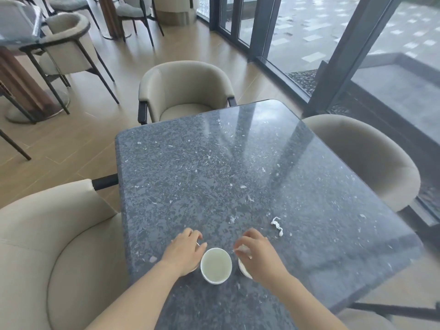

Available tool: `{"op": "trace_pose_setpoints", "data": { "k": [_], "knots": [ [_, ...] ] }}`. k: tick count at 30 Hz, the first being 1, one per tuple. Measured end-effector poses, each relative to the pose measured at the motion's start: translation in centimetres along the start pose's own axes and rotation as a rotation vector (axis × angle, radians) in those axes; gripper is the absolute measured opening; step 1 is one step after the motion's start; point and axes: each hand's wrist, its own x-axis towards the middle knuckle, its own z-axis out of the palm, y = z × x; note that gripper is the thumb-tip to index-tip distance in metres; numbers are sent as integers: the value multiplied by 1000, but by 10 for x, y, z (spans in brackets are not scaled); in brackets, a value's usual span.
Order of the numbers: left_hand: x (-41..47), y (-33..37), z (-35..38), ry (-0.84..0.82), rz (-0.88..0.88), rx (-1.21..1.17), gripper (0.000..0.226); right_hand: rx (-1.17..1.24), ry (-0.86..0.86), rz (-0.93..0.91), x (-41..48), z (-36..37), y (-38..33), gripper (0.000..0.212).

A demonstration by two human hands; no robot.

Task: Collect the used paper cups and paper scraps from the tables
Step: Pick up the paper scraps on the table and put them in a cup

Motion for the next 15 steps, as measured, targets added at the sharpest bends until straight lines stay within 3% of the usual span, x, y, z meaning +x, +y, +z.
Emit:
{"op": "trace_pose_setpoints", "data": {
  "k": [8, 15],
  "knots": [
    [-29, -21, -9, 85, 11, -10, 39, -87, -175, -14, 0, 39, -31, 27],
    [-40, -26, -5, 72, 93, -45, 58, -7, -106, -11, -5, 41, -22, 34]
  ]
}}
